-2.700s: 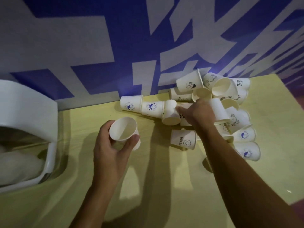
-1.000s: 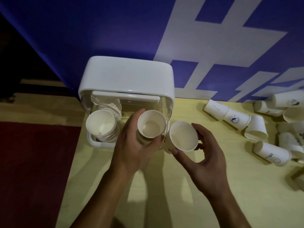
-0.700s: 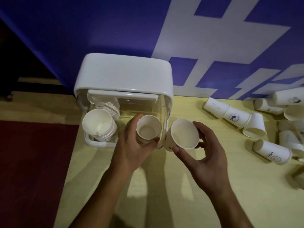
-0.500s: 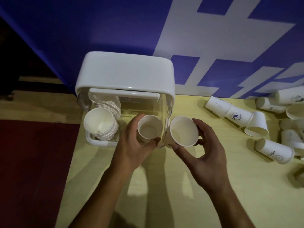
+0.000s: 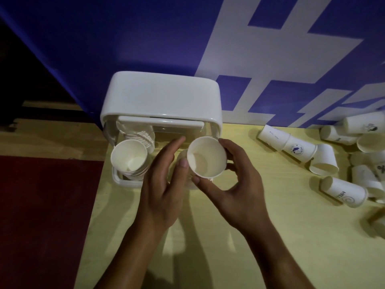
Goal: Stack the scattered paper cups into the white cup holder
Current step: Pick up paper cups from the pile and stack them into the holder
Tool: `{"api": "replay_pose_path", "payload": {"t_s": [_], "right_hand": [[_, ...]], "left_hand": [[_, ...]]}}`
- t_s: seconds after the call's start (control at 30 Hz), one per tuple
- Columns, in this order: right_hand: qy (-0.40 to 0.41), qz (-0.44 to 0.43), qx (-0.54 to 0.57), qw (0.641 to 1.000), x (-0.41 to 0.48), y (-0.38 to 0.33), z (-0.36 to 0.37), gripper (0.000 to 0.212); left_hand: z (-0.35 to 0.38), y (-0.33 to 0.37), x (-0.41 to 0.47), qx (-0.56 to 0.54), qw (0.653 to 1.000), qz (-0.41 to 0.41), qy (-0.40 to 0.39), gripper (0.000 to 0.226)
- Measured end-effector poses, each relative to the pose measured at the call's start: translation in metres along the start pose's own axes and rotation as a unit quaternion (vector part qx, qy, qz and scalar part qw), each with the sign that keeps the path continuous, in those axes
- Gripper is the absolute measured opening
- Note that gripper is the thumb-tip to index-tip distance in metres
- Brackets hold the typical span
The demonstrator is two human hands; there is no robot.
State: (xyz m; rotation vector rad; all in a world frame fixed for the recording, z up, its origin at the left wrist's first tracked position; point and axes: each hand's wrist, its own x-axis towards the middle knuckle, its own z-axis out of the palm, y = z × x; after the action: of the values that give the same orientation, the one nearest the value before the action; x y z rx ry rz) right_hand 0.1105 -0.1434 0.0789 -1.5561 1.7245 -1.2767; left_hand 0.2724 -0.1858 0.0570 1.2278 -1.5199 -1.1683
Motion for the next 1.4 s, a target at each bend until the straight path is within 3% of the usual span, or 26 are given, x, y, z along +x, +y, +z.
{"api": "replay_pose_path", "payload": {"t_s": [0.37,0.87,1.0,1.17,1.3,1.4], "right_hand": [[-0.033,0.011,-0.033,0.999,-0.003,0.034,0.028,0.066],[-0.076,0.115,-0.088,0.986,-0.012,0.051,0.033,0.089],[-0.005,0.138,-0.102,0.985,-0.032,0.057,-0.003,0.066],[0.089,0.219,-0.083,0.968,-0.047,0.089,-0.076,0.05],[0.139,0.236,-0.088,0.958,-0.053,0.121,-0.137,0.047],[0.158,0.244,-0.093,0.952,-0.061,0.145,-0.18,0.045]], "left_hand": [[0.006,-0.035,0.011,0.016,0.999,-0.029,-0.012,0.036],[0.002,-0.051,0.001,0.069,0.995,-0.07,-0.009,0.041],[0.009,-0.021,-0.019,0.113,0.992,0.023,0.041,0.042],[0.065,0.02,-0.009,0.163,0.962,0.221,-0.011,0.032],[0.146,0.027,0.017,0.153,0.959,0.226,-0.074,0.036],[0.217,0.012,0.043,0.235,0.942,0.195,-0.141,0.052]]}}
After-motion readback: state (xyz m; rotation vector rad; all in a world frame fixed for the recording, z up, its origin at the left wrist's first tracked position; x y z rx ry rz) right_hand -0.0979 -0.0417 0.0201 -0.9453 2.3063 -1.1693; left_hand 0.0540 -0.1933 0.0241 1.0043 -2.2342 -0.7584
